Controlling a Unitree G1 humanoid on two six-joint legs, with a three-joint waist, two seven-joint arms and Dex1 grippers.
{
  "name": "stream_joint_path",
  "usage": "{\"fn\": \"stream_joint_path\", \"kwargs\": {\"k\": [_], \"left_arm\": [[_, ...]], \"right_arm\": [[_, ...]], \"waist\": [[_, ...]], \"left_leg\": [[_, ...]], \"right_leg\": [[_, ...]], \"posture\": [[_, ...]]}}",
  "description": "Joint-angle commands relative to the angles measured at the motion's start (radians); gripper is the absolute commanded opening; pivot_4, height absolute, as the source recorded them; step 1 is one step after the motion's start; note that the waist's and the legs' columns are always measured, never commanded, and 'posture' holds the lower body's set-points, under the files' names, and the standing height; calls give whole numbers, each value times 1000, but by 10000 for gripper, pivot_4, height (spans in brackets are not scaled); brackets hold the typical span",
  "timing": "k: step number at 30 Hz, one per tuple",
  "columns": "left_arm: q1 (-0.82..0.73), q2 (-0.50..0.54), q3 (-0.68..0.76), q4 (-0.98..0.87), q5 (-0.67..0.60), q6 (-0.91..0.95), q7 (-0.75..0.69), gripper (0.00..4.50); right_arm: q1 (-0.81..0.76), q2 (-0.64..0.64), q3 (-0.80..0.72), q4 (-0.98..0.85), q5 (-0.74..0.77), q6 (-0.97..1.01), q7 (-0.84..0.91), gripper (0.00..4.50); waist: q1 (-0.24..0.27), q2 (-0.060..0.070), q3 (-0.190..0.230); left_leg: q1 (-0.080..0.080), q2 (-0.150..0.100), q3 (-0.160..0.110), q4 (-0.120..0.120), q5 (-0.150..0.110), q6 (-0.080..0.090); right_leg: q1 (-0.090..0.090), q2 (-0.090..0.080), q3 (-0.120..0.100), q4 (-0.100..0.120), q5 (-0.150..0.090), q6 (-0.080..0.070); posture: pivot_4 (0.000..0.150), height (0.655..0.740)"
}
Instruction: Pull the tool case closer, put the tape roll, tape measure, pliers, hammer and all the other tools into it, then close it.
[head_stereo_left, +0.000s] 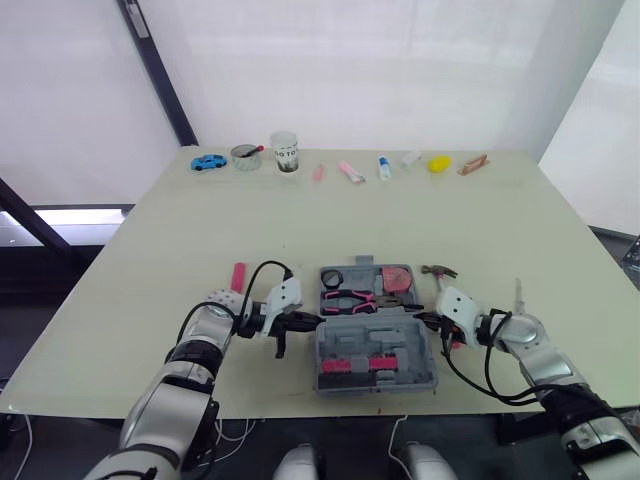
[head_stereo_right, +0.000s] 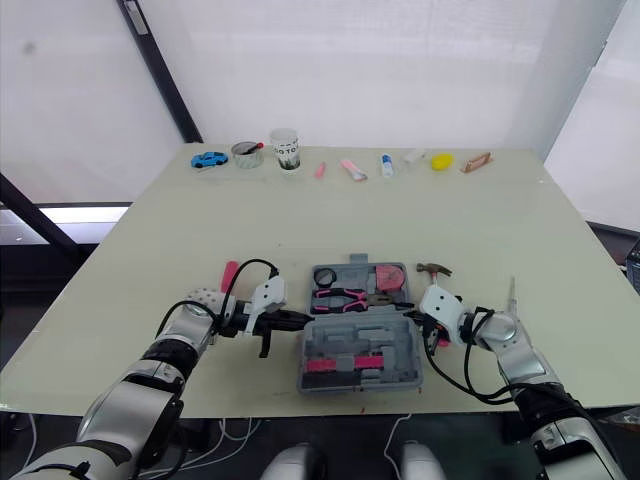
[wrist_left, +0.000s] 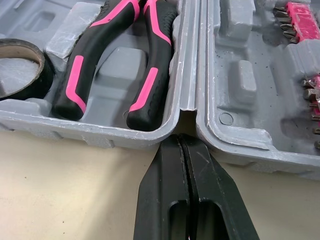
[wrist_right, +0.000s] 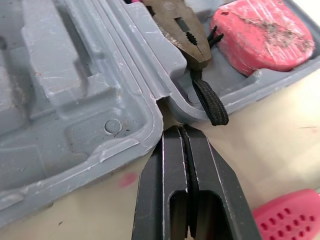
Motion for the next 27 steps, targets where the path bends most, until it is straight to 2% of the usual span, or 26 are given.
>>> {"fn": "stream_joint_path", "kwargs": {"k": [1,18,27], "left_arm": [[2,-8,-4,2,8,-4,0,395],[16,8,14,-11,-7,-10,8,395],[144,79,96,-213,-118,-31,-25,395]], "right_arm": [[5,2,5,-72,32,14,37,0],[23,-19,-30,-73,23,9,-2,0],[160,-82,-186,-222,173,16,-6,0]], "waist": [[0,0,0],[1,0,0],[1,0,1]], "left_leg": [[0,0,0,0,0,0],[0,0,0,0,0,0],[-1,0,0,-1,0,0]], "right_leg": [[0,0,0,0,0,0],[0,0,0,0,0,0],[-1,0,0,-1,0,0]], "posture": [[1500,7400],[1500,7400],[1500,7400]]}}
